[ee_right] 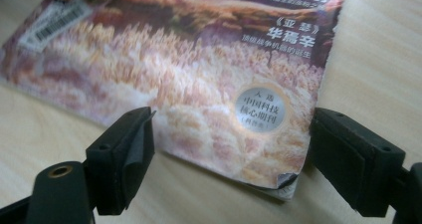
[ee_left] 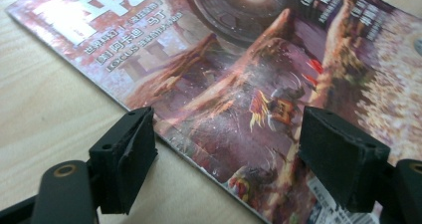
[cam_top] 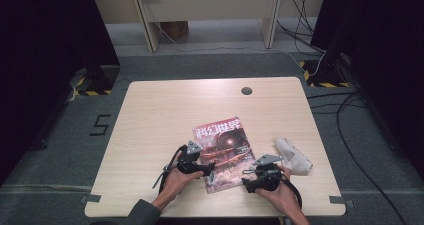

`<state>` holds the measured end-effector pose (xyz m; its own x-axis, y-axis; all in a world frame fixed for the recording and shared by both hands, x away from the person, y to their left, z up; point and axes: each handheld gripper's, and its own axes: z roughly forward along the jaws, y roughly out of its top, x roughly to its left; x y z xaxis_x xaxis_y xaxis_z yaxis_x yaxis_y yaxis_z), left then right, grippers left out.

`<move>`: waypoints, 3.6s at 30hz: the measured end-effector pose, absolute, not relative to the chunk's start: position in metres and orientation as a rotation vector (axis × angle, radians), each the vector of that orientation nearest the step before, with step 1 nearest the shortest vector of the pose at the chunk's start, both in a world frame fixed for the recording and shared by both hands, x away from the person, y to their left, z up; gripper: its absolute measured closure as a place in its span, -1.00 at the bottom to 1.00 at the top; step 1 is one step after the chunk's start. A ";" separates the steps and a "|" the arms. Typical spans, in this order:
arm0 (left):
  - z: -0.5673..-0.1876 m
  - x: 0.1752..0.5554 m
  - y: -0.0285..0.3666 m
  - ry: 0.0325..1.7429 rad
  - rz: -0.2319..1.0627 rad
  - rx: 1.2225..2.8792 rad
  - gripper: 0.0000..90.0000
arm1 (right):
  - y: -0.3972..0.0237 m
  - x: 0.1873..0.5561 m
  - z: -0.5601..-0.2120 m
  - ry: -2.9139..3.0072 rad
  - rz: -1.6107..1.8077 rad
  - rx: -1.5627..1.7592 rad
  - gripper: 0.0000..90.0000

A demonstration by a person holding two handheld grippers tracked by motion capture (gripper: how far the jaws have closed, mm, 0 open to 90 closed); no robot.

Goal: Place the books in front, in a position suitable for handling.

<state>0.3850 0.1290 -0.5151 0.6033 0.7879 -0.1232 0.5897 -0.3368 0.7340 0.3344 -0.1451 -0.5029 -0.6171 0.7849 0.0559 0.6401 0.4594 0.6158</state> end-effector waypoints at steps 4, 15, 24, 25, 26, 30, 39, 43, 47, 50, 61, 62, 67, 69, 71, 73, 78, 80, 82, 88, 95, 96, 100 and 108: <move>-0.515 0.391 0.126 1.086 0.340 2.053 -0.48 | -0.142 0.326 -0.503 2.478 0.872 1.198 -0.58; -0.516 0.397 0.123 1.071 0.352 2.044 -0.48 | -0.140 0.319 -0.504 2.463 0.862 1.173 -0.57; -0.514 0.376 0.129 1.045 0.336 2.075 -0.45 | -0.146 0.323 -0.502 2.449 0.936 1.209 -0.45; -0.513 0.372 0.130 1.042 0.339 2.079 -0.44 | -0.145 0.323 -0.502 2.448 0.928 1.207 -0.44; -0.513 0.369 0.132 1.034 0.341 2.088 -0.44 | -0.144 0.324 -0.504 2.450 0.911 1.206 -0.46; -0.512 0.362 0.139 1.036 0.346 2.105 -0.43 | -0.136 0.326 -0.504 2.442 0.891 1.194 -0.46; -0.513 0.373 0.143 1.058 0.361 2.092 -0.44 | -0.126 0.334 -0.505 2.436 0.891 1.193 -0.47; -0.513 0.376 0.143 1.059 0.358 2.088 -0.44 | -0.124 0.334 -0.505 2.435 0.881 1.197 -0.50; -0.513 0.379 0.141 1.051 0.367 2.094 -0.44 | -0.122 0.334 -0.506 2.431 0.875 1.200 -0.53; -0.513 0.382 0.141 1.054 0.353 2.090 -0.43 | -0.121 0.334 -0.505 2.430 0.862 1.190 -0.53; -0.512 0.385 0.143 1.067 0.374 2.080 -0.33 | -0.124 0.328 -0.503 2.444 0.925 1.200 -0.34; -0.512 0.384 0.143 1.070 0.373 2.076 -0.33 | -0.124 0.328 -0.503 2.444 0.925 1.200 -0.34; -0.510 0.380 0.149 1.084 0.342 2.052 -0.39 | -0.139 0.331 -0.492 2.393 0.990 1.193 -0.27; -0.508 0.377 0.153 1.084 0.341 2.035 -0.43 | -0.146 0.334 -0.488 2.371 1.018 1.206 -0.23; -0.505 0.373 0.156 1.081 0.337 2.013 -0.46 | -0.154 0.337 -0.483 2.353 1.041 1.204 -0.17; -0.500 0.367 0.161 1.063 0.331 1.996 -0.49 | -0.164 0.341 -0.476 2.313 1.040 1.201 -0.13; -0.498 0.359 0.168 1.065 0.332 1.969 -0.54 | -0.178 0.346 -0.469 2.263 1.042 1.211 -0.10; -0.496 0.354 0.173 1.070 0.335 1.958 -0.55 | -0.186 0.348 -0.466 2.237 1.047 1.224 -0.10; -0.494 0.350 0.177 1.077 0.342 1.945 -0.55 | -0.192 0.349 -0.464 2.221 1.050 1.228 -0.10; -0.493 0.337 0.189 1.083 0.339 1.926 -0.56 | -0.216 0.350 -0.456 2.149 1.049 1.280 -0.09; -0.493 0.328 0.200 1.095 0.346 1.929 -0.56 | -0.239 0.353 -0.457 2.092 1.012 1.352 -0.09; -0.493 0.325 0.201 1.099 0.332 1.926 -0.56 | -0.243 0.354 -0.457 2.077 1.013 1.366 -0.09; -0.493 0.320 0.200 1.086 0.326 1.931 -0.56 | -0.252 0.355 -0.459 2.061 0.973 1.394 -0.09; -0.494 0.317 0.199 1.076 0.316 1.949 -0.56 | -0.265 0.361 -0.474 2.076 0.905 1.453 -0.10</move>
<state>0.3175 0.1995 -0.4940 0.5956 0.7841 -0.1745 0.5651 -0.2547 0.7847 0.3615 -0.2650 -0.4744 -0.3459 0.9382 0.0088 0.6452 0.2310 0.7283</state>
